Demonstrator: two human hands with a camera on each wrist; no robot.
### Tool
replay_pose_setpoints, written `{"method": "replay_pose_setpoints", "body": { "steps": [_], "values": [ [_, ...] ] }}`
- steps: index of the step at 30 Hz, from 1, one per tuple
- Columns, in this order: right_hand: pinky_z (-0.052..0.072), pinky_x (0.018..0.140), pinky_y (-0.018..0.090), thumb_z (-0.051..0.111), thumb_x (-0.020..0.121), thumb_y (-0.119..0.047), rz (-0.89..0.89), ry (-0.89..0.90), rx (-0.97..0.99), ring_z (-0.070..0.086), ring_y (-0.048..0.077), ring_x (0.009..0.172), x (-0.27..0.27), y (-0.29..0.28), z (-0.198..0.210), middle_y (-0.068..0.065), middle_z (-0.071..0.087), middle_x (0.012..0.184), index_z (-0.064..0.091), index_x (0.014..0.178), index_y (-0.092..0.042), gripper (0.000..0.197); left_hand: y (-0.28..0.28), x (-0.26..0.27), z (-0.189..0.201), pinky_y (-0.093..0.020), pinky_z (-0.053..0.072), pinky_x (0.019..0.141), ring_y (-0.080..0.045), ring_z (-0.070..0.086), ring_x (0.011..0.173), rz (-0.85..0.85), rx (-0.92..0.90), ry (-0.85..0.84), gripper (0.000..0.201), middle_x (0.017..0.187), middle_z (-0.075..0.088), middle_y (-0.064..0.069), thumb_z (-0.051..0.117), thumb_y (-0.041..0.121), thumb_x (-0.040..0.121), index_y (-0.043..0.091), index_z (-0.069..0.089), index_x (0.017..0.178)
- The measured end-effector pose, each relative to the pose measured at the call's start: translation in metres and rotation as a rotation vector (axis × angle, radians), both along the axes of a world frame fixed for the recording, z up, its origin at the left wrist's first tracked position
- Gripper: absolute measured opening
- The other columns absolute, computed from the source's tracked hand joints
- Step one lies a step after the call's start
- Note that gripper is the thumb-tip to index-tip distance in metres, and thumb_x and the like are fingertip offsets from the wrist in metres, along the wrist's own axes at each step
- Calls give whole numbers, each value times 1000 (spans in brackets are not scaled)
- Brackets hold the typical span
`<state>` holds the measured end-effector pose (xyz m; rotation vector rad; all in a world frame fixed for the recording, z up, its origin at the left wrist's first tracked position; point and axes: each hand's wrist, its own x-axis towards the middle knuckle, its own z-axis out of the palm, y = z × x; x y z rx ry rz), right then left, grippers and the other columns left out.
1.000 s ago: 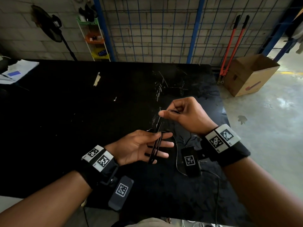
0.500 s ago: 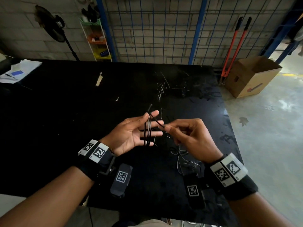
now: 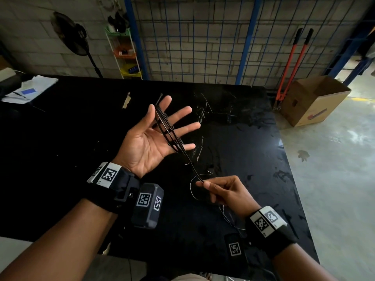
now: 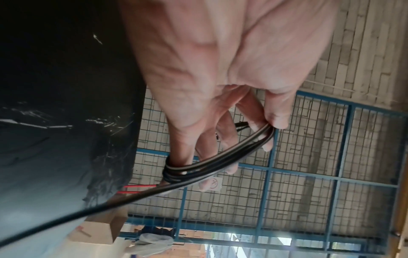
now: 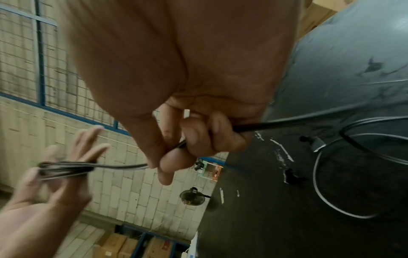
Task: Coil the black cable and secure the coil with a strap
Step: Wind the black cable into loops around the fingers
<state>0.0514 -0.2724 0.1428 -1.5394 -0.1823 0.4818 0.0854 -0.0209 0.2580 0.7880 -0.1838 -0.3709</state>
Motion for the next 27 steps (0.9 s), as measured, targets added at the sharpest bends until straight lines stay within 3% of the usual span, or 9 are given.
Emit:
{"method": "replay_pose_setpoints", "body": {
  "steps": [3,7,9,11,16,20,22,25,27],
  "values": [
    [29,50,24,66,100,-28,-35,-16,-114,40,14,49,8,-6,-16,1,57,55,84,100,-18,21,-1,-6,7,-80,25,111,-54,32,149,-124,-75,-25,39,162,39,-20,46,42,101,27,64,133],
    [32,48,23,67,99,-30,-185,-67,-240,41,8,45,24,-12,-14,-4,55,50,81,79,-21,26,-10,-21,5,-81,13,115,-58,20,149,-339,-74,-12,40,164,31,-24,50,37,104,19,61,138],
    [31,47,23,68,99,-26,-253,-105,-228,41,9,44,36,-14,-3,-2,55,50,77,72,-21,30,-16,-32,-3,-81,10,115,-59,23,148,-409,0,-4,40,162,30,-26,52,37,104,18,63,137],
    [34,46,22,71,97,-26,-299,-140,-206,44,6,42,47,-14,15,-1,56,51,75,72,-17,27,-22,-42,-14,-81,13,114,-60,33,144,-437,100,17,41,159,40,-27,58,37,101,16,65,135],
    [41,49,13,82,87,-33,-233,-346,-323,52,-2,44,55,-11,70,-13,62,50,74,71,-19,22,-29,-55,-36,-72,24,116,-54,49,138,-410,357,102,45,153,53,-23,65,38,97,12,67,135],
    [57,62,33,82,85,-38,-143,-479,-396,71,19,63,40,0,99,3,76,71,77,76,-21,20,-30,-54,-42,-70,27,116,-47,57,134,-325,485,163,46,151,58,-15,54,35,100,13,63,139],
    [61,67,28,81,87,-34,-130,-534,-400,74,9,69,30,5,104,0,78,75,79,79,-18,18,-29,-51,-42,-68,30,116,-44,60,132,-283,531,173,47,148,61,-13,53,35,100,12,61,141],
    [64,74,30,77,92,-24,-85,-546,-330,78,7,73,15,12,105,-2,81,77,81,85,-14,12,-29,-48,-44,-66,35,117,-38,65,129,-230,608,154,45,144,66,-10,48,35,103,12,63,139],
    [60,68,21,75,94,-20,-79,-586,-315,76,1,72,5,14,101,-13,79,76,83,90,-16,10,-27,-45,-45,-67,35,116,-36,66,127,-188,608,152,43,141,68,-8,50,36,101,15,66,135]
  ]
}}
